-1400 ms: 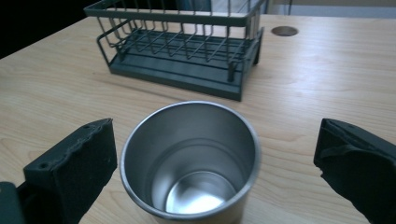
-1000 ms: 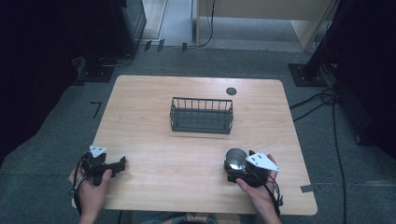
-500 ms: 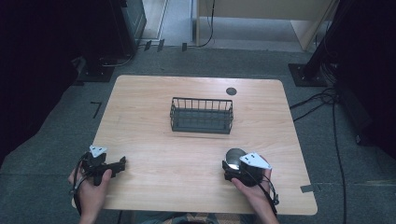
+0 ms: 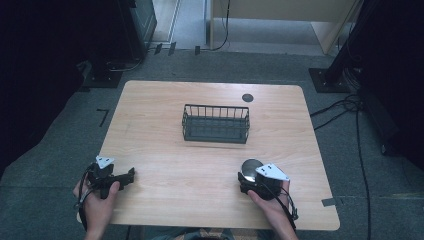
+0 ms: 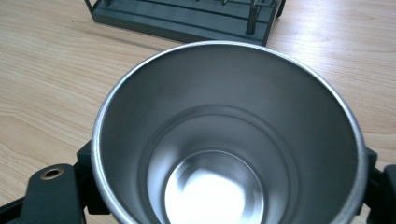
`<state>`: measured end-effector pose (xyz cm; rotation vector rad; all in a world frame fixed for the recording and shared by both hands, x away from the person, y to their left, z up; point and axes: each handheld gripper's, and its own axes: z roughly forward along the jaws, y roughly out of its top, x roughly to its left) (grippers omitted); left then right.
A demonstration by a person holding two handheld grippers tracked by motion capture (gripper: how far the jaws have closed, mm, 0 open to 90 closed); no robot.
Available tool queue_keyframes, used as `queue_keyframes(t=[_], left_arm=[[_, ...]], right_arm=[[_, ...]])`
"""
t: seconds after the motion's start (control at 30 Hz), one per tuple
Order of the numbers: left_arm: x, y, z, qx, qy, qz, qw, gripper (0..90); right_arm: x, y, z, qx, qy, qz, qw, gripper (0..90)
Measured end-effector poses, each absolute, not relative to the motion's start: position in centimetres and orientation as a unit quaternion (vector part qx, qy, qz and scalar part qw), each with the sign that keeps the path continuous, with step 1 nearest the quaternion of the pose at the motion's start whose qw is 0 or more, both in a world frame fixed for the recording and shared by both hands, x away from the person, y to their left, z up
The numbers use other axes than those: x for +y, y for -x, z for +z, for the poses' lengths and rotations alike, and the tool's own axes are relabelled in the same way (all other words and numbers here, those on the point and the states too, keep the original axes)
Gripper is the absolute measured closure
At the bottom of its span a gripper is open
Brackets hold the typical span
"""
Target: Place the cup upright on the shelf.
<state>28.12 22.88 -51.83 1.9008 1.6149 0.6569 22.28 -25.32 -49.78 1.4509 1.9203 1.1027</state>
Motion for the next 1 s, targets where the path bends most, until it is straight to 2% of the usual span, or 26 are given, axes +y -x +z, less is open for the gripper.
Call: queue_keyframes(t=[1.0], left_arm=[[22.9, -28.1, -51.8, 0.601, -0.708, 0.245, 0.277, 0.0]], right_arm=[[-23.8, -25.0, -45.0, 0.71, -0.504, 0.427, 0.243, 18.0]])
